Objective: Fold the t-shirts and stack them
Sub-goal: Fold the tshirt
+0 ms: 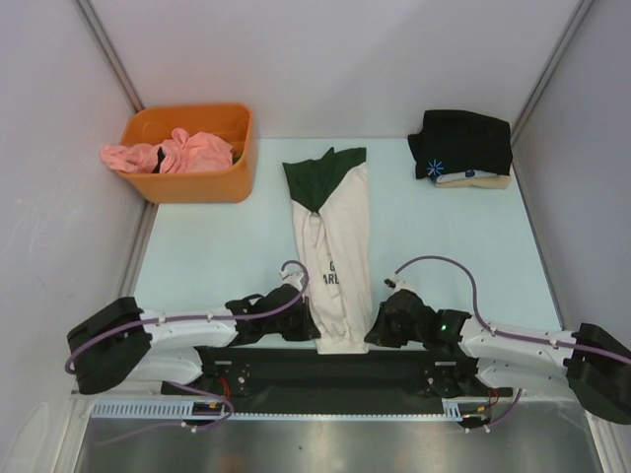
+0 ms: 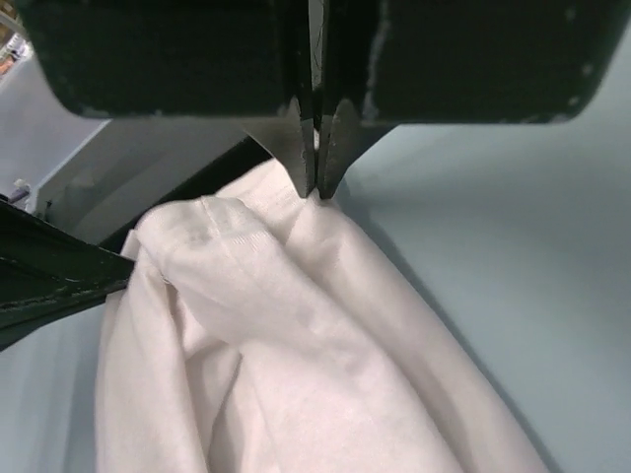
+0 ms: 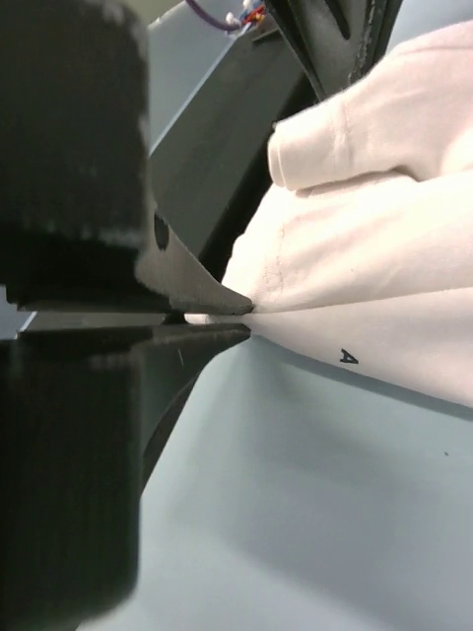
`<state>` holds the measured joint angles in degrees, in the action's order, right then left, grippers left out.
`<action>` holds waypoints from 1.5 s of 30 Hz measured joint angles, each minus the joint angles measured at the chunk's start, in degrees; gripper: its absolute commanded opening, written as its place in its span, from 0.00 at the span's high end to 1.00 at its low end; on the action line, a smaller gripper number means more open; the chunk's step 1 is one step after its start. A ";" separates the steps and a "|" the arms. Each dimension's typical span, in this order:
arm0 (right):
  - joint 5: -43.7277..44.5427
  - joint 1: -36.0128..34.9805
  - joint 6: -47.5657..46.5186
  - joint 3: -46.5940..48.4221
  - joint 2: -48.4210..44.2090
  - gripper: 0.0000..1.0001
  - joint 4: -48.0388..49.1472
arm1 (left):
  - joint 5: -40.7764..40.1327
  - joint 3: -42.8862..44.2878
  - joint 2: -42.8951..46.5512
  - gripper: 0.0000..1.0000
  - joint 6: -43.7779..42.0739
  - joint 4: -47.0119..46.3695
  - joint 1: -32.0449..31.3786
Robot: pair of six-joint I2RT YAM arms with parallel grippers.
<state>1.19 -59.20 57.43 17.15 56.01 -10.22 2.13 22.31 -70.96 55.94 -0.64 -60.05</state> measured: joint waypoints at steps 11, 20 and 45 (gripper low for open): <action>5.40 -9.84 3.54 4.28 -13.33 1.00 -13.90 | -10.40 -1.44 26.14 1.00 9.07 14.51 -9.99; 13.33 -22.45 10.49 12.28 -7.43 1.00 -21.57 | -13.53 -2.16 32.28 1.00 15.65 25.38 -14.71; -2.01 19.82 -17.86 35.87 12.39 1.00 -19.23 | -6.05 25.59 9.53 1.00 -8.59 29.07 17.73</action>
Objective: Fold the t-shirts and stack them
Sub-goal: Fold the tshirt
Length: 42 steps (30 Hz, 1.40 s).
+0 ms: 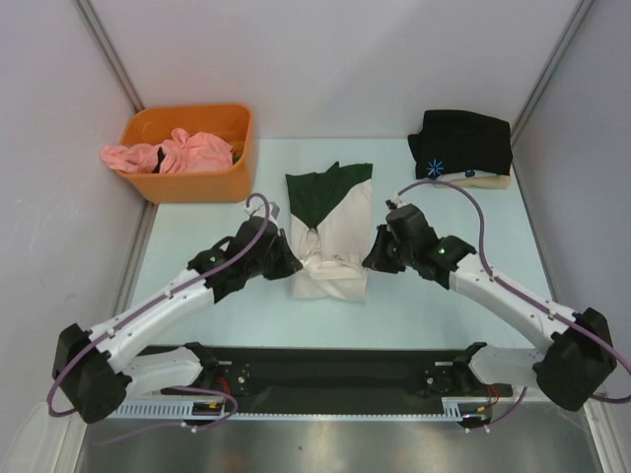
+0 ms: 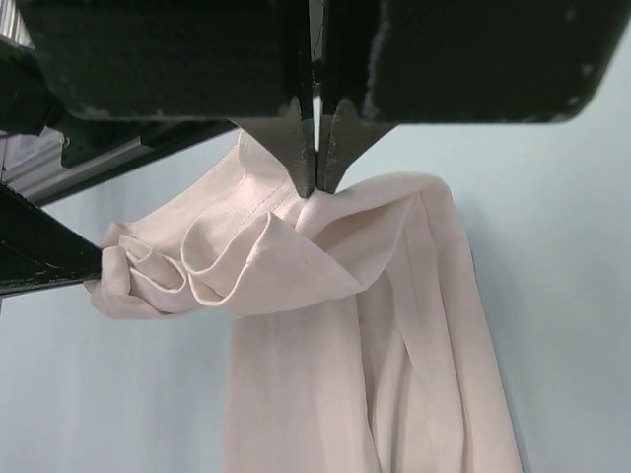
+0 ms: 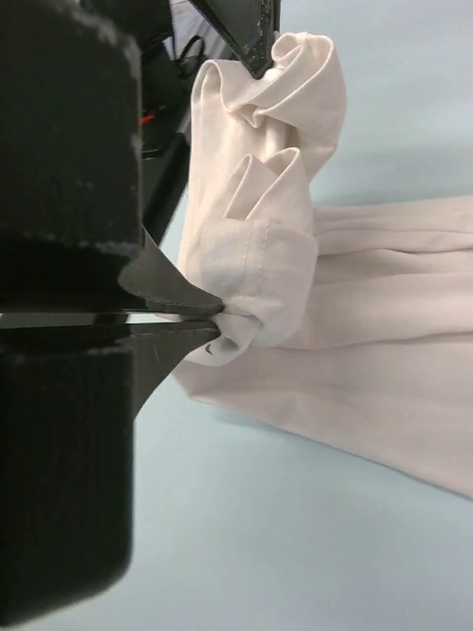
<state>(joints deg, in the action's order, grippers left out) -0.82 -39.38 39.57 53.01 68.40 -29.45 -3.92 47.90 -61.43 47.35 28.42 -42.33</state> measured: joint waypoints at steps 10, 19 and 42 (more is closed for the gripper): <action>-6.88 9.29 -8.09 9.07 14.36 1.00 3.19 | 8.70 10.93 -17.73 1.00 -8.83 -3.65 11.28; -10.36 14.10 -12.94 18.18 28.09 1.00 4.35 | 11.93 20.83 -33.33 1.00 -11.80 -3.87 16.04; -12.87 14.49 -13.97 2.16 13.31 0.15 5.73 | 13.29 11.23 -20.41 0.05 -14.27 -1.51 22.38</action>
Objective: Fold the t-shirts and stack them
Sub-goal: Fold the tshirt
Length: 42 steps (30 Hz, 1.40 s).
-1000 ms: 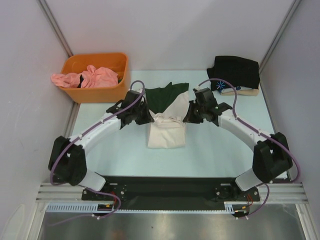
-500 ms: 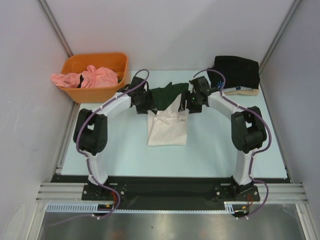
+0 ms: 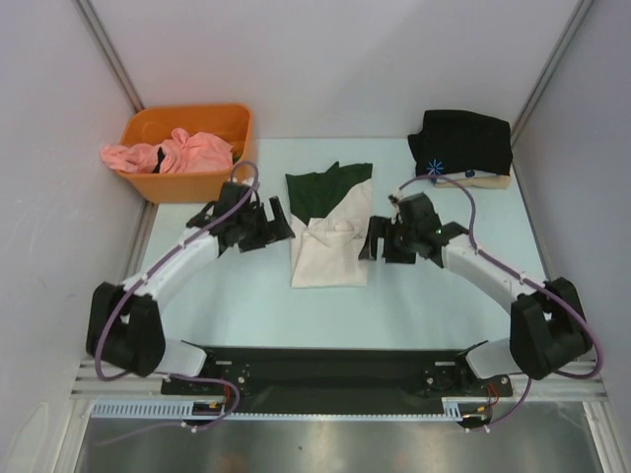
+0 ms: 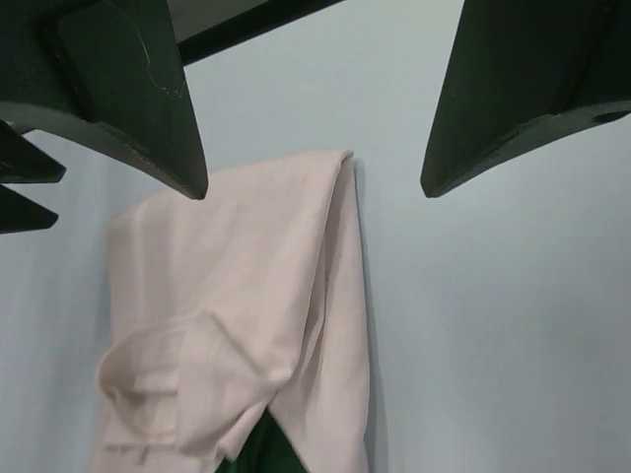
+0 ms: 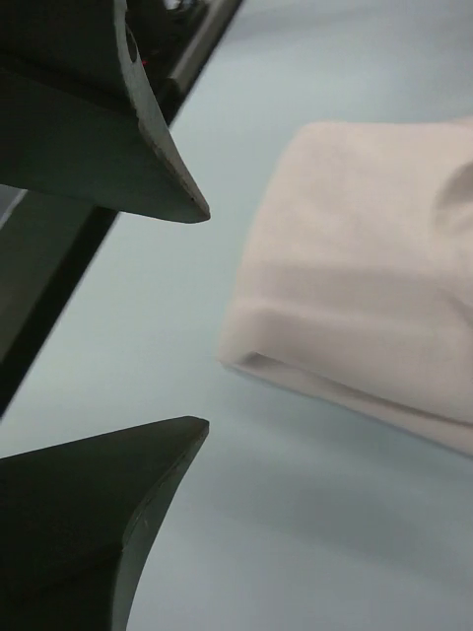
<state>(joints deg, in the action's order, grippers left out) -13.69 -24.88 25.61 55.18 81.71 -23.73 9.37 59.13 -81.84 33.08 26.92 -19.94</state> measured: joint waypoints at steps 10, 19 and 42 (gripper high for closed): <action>-1.33 -4.90 6.84 -13.60 -0.79 0.21 8.39 | 4.63 -22.43 8.26 0.06 3.13 -11.87 -3.08; -4.74 -4.79 9.05 -13.84 7.93 0.41 21.14 | 6.40 -24.79 1.84 0.18 5.60 -23.17 -4.98; 1.49 -11.54 12.72 -15.65 -4.79 1.00 12.55 | 3.58 -28.85 15.58 1.00 12.22 -21.49 -14.95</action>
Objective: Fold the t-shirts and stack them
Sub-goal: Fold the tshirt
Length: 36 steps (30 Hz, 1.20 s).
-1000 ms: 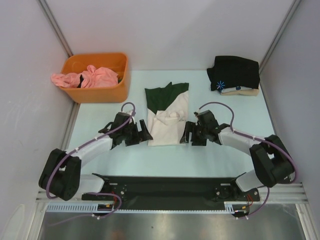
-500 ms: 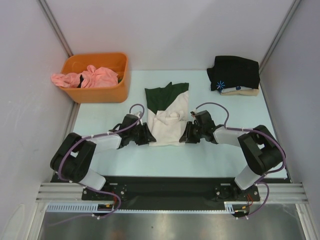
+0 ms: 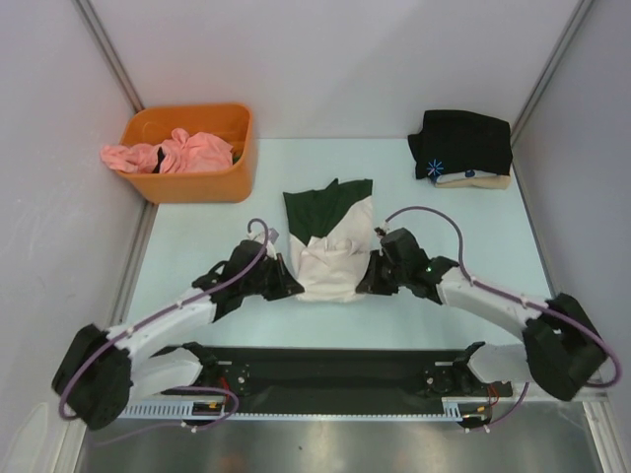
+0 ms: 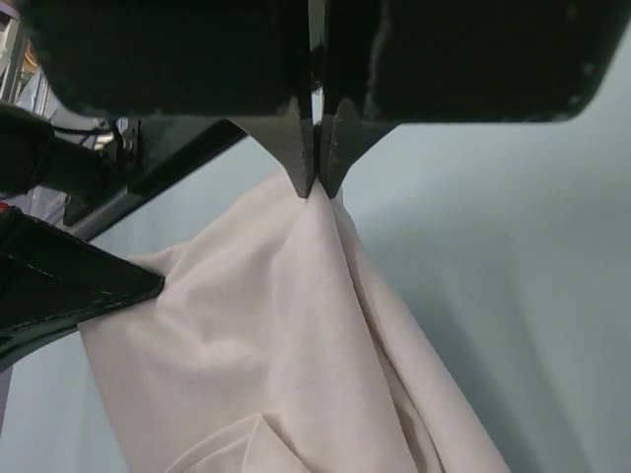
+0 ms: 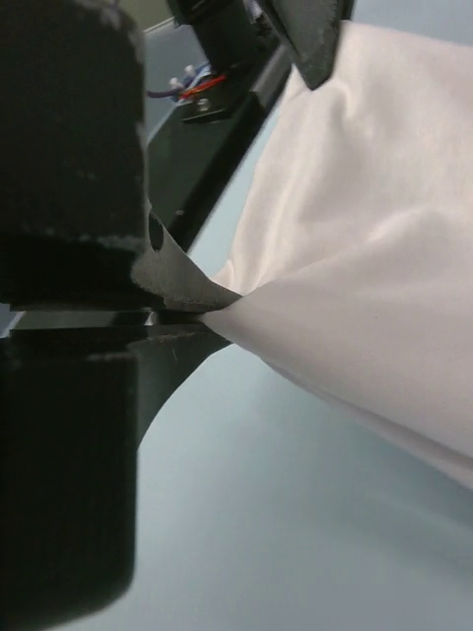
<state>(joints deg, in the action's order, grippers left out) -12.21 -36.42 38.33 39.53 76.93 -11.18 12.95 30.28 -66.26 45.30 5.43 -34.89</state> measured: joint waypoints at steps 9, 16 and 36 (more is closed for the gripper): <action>13.86 -26.25 14.53 0.00 -20.04 1.00 -20.83 | -3.61 -2.27 28.35 1.00 6.91 23.87 -9.99; 18.64 -25.07 18.91 8.37 -21.38 1.00 -28.44 | -8.66 10.78 27.71 1.00 7.23 38.16 -10.58; -0.39 8.28 -1.75 22.67 -0.61 1.00 -24.68 | 0.94 39.28 -14.03 1.00 -7.52 34.27 8.35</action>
<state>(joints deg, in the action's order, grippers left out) -12.60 -28.14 36.58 62.19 76.31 -35.86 13.89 69.56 -80.29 37.78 39.70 -26.55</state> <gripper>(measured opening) 0.034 0.014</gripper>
